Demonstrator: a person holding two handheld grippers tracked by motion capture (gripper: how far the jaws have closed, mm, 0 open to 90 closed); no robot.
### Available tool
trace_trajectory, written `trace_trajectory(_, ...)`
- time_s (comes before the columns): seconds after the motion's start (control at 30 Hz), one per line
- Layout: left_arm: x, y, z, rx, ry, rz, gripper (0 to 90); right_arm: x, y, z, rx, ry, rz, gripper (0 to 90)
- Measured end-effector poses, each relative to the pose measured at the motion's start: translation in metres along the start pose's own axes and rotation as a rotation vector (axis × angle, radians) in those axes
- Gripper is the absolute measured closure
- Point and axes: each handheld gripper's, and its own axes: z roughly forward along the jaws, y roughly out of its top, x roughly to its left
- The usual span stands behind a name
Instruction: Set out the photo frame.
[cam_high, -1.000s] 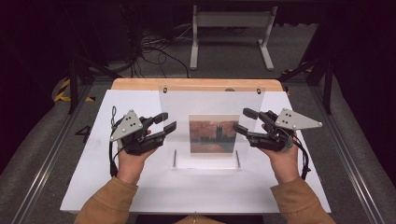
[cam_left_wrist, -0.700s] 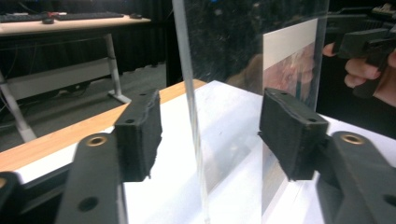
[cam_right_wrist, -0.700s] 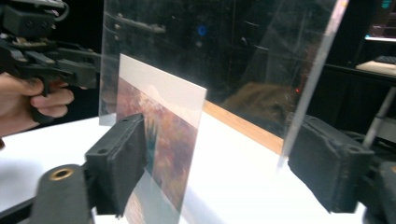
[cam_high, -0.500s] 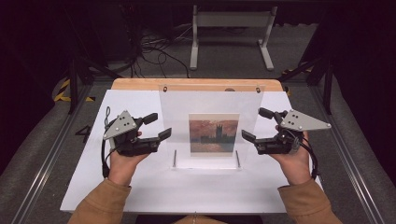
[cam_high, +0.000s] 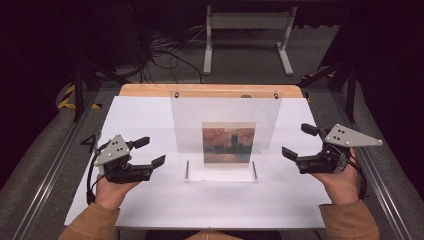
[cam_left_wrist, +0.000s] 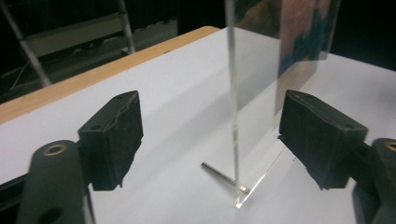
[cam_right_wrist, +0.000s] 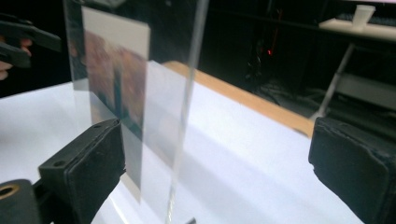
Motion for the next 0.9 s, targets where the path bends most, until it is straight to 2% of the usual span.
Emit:
trace_trajectory(0.2,0.015,-0.024,-0.003,0.03,0.047,-0.049,15.5,-0.009,-0.028,-0.005,0.028,-0.003,0.042,2.6)
trace_trajectory(0.23,0.015,-0.024,-0.003,0.03,0.047,-0.049,15.1,-0.009,-0.028,-0.005,0.028,-0.003,0.042,2.6)
trace_trajectory(0.27,0.017,-0.03,-0.003,0.041,0.046,-0.05,14.6,-0.011,-0.037,-0.005,0.04,0.003,0.054,2.2)
trace_trajectory(0.43,0.022,-0.045,0.003,0.059,0.026,-0.065,13.3,-0.014,-0.057,-0.004,0.057,-0.015,0.07,2.2)
trace_trajectory(0.6,0.027,-0.06,0.009,0.063,0.044,-0.075,12.7,-0.019,-0.078,0.0,0.065,-0.022,0.097,2.2)
trace_trajectory(0.7,0.029,-0.071,0.014,0.06,0.077,-0.046,13.7,-0.021,-0.088,0.002,0.077,-0.048,0.108,2.7)
trace_trajectory(0.8,0.03,-0.076,0.018,0.08,0.082,-0.036,13.5,-0.022,-0.096,0.005,0.088,-0.057,0.114,2.7)
trace_trajectory(0.9,0.032,-0.082,0.022,0.081,0.077,-0.057,13.3,-0.027,-0.11,0.009,0.099,-0.065,0.129,2.7)
